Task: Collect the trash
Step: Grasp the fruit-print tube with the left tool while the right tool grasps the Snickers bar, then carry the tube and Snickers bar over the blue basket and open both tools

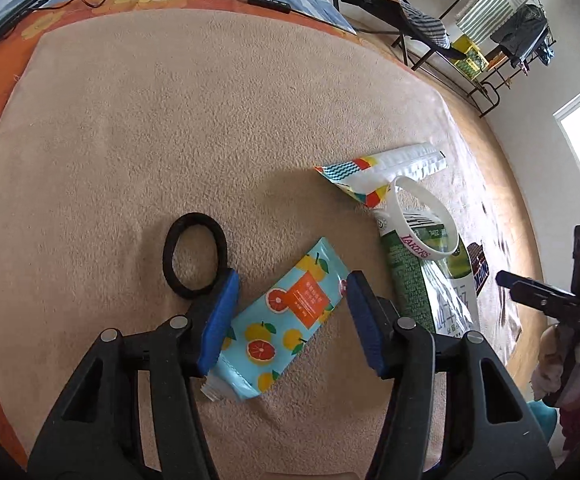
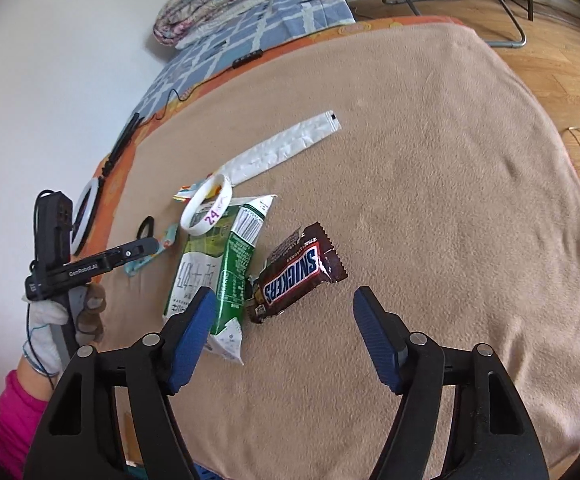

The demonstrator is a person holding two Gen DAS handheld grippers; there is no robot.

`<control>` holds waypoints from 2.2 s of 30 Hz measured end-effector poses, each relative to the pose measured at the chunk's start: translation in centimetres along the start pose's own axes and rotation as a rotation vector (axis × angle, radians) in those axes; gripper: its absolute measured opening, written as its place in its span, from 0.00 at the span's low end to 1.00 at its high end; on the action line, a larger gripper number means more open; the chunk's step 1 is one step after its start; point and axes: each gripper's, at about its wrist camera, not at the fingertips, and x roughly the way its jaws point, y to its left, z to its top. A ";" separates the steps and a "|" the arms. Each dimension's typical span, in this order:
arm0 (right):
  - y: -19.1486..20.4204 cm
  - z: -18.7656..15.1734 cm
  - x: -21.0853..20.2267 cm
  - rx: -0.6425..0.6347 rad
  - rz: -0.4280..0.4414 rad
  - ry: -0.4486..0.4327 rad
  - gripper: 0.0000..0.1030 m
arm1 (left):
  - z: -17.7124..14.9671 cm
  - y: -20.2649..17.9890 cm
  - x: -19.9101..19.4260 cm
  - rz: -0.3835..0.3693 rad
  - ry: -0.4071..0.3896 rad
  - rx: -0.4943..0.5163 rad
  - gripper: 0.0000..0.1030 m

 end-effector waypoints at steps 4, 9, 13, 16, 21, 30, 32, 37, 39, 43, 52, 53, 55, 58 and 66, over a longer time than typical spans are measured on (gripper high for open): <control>-1.2 -0.3 1.7 0.076 0.050 0.048 0.61 | -0.2 -0.6 -0.9 0.068 -0.017 0.045 0.56; -2.0 -0.5 1.6 0.097 0.064 0.003 0.58 | -2.3 -1.8 -1.2 0.101 -0.010 0.082 0.56; -2.8 -0.8 1.1 0.170 0.098 0.001 0.55 | -4.5 -3.9 -1.3 0.189 0.000 0.157 0.49; -2.9 -0.6 0.9 0.178 0.087 -0.018 0.54 | -5.3 -4.7 -1.4 0.220 -0.004 0.172 0.44; -3.0 -0.2 2.5 0.195 0.052 0.001 0.43 | -4.6 -4.6 -0.7 0.243 -0.011 0.161 0.44; -2.0 0.5 3.8 0.163 0.029 -0.016 0.07 | -4.5 -4.1 -0.2 0.255 -0.043 0.176 0.36; -1.5 0.6 3.3 0.142 0.012 -0.035 0.07 | -4.7 -3.8 -0.6 0.240 -0.057 0.156 0.32; 0.5 0.8 0.2 0.043 -0.066 -0.137 0.05 | -4.9 -4.0 -2.2 0.222 -0.106 0.150 0.12; 1.0 0.5 -1.0 0.026 -0.074 -0.162 0.05 | -4.8 -4.2 -2.0 0.215 -0.088 0.172 0.12; 1.9 -0.5 -3.1 0.002 -0.089 -0.199 0.05 | -4.5 -4.6 -1.6 0.272 -0.077 0.188 0.18; 3.9 -1.5 -5.6 -0.039 -0.085 -0.241 0.05 | -4.3 -1.8 -1.1 0.261 -0.072 0.105 0.05; 4.2 -1.6 -5.7 -0.047 -0.087 -0.241 0.05 | -4.3 -1.7 -1.2 0.255 -0.077 0.098 0.04; 4.6 -1.7 -5.7 -0.058 -0.088 -0.236 0.05 | -4.5 -1.7 -1.6 0.248 -0.092 0.094 0.04; 5.4 -2.1 -5.9 -0.090 -0.090 -0.237 0.05 | -5.2 -2.2 -2.4 0.242 -0.110 0.097 0.04; 8.2 -4.7 -5.4 -0.177 -0.063 -0.197 0.05 | -8.7 -4.7 -5.7 0.202 -0.129 0.106 0.04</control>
